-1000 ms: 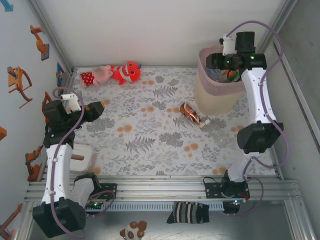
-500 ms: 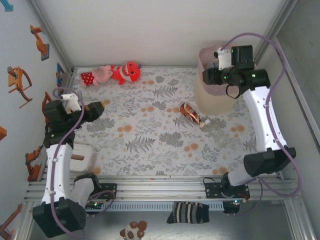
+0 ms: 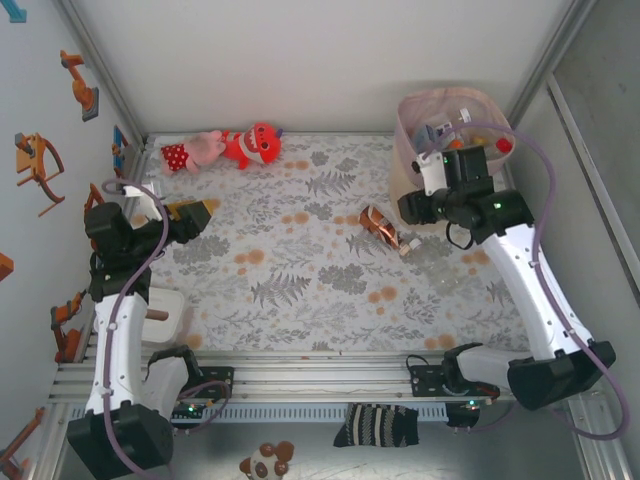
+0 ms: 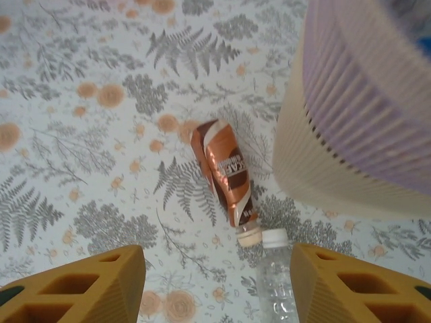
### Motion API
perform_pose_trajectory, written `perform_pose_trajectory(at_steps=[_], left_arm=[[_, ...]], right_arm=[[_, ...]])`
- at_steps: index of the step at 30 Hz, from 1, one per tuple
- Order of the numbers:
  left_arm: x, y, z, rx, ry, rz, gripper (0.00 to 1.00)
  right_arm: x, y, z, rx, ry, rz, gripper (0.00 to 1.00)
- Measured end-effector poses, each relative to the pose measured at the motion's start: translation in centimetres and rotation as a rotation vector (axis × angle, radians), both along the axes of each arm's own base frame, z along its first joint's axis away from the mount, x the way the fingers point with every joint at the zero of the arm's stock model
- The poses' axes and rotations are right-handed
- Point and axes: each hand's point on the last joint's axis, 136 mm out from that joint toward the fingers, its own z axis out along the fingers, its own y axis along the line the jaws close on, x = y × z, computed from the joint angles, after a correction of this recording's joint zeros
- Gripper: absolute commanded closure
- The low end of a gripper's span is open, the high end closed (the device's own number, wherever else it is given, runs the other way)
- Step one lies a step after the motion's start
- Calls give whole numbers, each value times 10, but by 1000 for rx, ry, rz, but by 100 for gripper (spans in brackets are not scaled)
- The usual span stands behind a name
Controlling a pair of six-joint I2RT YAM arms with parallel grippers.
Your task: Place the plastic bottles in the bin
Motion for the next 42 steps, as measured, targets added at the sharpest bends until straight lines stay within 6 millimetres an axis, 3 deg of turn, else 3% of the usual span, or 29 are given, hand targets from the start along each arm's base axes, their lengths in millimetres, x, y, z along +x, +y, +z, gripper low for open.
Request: perform_pose_trajectory(at_steps=[6,16,42], left_arm=[[-6,-6,11,-21,-48,-37,29],[-13,-11,22,-21,-99,-60,28],[-16,-13,24,-18,-110,-64,28]], right_arm=[[-5,-3,-49,-98,73,13,43],[1,6,-107,-295,137,81,43],[21,-1,-203,-597,313,221,43]])
